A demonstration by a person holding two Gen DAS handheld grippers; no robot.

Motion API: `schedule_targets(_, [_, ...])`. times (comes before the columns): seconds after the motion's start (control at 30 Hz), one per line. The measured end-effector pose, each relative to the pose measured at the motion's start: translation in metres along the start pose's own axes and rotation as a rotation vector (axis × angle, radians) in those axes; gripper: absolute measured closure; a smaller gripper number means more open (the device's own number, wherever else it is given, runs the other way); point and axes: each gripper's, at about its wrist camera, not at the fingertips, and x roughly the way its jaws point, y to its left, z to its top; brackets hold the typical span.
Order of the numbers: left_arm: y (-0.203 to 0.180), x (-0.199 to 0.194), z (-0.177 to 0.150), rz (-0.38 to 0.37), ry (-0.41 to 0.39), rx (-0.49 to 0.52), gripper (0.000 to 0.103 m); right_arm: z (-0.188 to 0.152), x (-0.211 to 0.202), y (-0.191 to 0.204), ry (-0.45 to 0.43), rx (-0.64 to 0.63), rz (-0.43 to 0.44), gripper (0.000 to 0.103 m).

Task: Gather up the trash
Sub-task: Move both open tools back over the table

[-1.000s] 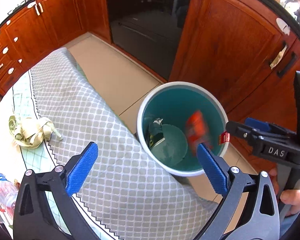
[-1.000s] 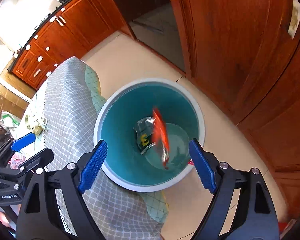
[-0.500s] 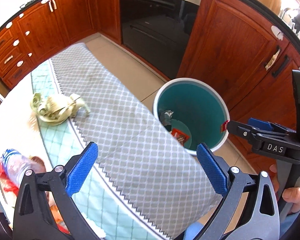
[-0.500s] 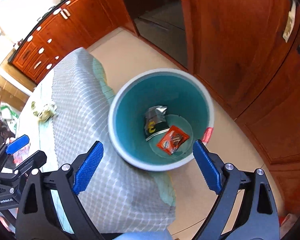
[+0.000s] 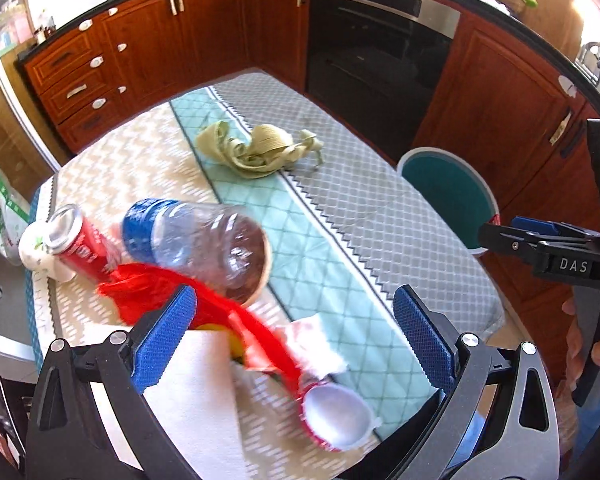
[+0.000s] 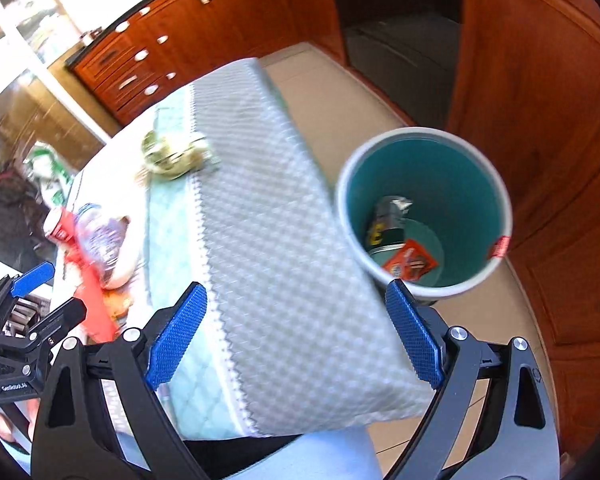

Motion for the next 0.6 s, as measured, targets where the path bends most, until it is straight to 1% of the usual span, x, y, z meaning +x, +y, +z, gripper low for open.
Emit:
schedule_targets(0.17, [0.056, -0.015, -0.035, 0.057, 0.000, -0.052, 0.004, -0.012, 0.002, 0.042, 0.022, -0.065, 0.025, 0.016])
schedule_targets(0.37, [0.108, -0.022, -0.070, 0.074, 0.018, -0.125, 0.004, -0.027, 0.002, 0.087, 0.041, -0.152, 0.037, 0.016])
schedule_targets(0.47, [0.125, -0.019, -0.086, 0.066, 0.038, -0.144, 0.004, -0.034, 0.004, 0.104, 0.054, -0.178, 0.036, 0.016])
schedule_targets(0.6, [0.142, -0.012, -0.106, 0.010, 0.060, -0.179, 0.004, -0.042, 0.009, 0.122, 0.072, -0.211, 0.030, 0.016])
